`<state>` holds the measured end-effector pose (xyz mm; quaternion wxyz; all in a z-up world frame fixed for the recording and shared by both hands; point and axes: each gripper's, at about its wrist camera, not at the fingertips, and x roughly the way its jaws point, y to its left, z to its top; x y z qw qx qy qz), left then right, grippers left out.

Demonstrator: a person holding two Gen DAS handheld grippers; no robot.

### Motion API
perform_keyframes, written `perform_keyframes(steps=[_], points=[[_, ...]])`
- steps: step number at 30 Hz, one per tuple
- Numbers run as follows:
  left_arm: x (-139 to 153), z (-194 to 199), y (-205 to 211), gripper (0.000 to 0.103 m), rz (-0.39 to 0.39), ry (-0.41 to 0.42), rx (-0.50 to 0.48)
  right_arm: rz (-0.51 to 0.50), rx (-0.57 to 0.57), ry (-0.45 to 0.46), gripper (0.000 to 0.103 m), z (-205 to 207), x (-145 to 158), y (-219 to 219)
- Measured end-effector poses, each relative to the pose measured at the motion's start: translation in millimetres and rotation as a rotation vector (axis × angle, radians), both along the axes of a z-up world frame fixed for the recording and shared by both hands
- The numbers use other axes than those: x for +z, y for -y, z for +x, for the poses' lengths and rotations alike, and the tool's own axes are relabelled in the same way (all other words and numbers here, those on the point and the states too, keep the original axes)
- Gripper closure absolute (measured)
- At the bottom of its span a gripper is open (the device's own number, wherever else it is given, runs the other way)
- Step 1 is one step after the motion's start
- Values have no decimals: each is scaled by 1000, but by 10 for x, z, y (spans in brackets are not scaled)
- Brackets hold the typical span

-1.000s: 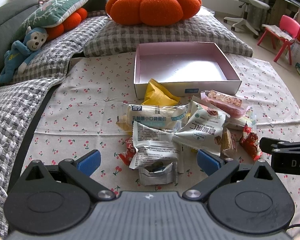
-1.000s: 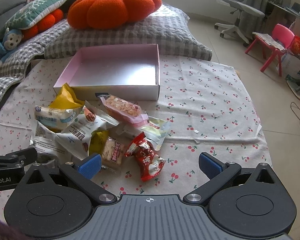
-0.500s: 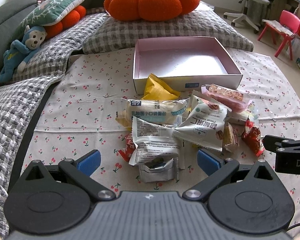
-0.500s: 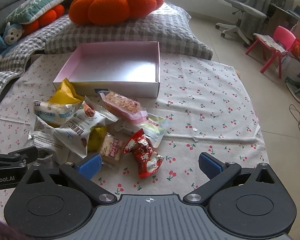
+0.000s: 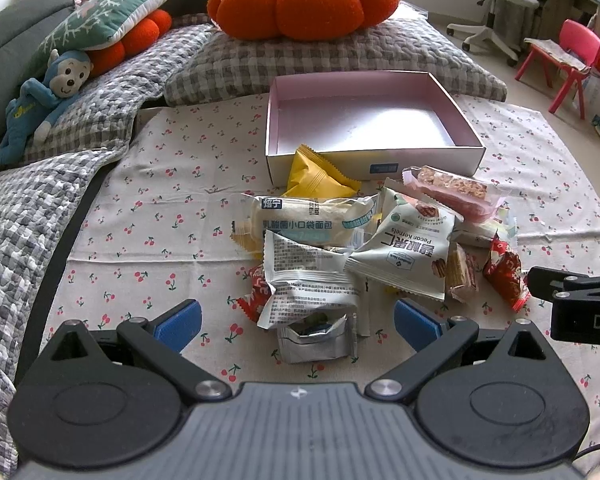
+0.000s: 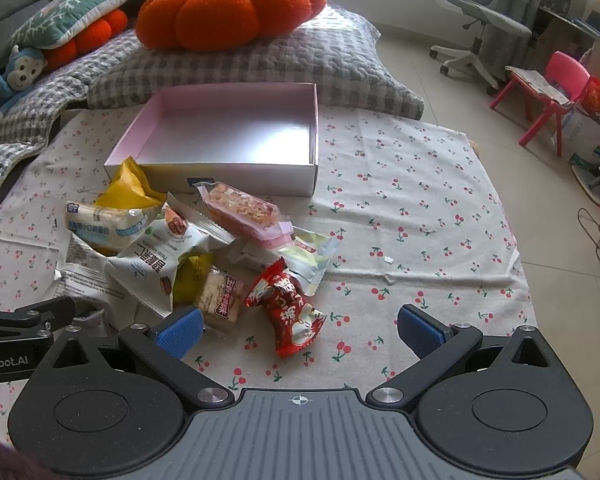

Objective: Organize snacks

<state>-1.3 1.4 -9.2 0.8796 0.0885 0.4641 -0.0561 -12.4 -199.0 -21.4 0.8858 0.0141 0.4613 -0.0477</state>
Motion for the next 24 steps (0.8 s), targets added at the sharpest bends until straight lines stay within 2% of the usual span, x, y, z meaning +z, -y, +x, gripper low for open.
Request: perform_keyframes(steps=[15, 24], points=[[-13, 3, -9, 0, -13, -8, -5, 0, -4, 6, 0, 10, 6, 3], [96, 77, -28, 0, -38, 31, -45, 51, -82, 35, 0, 70, 119, 218]])
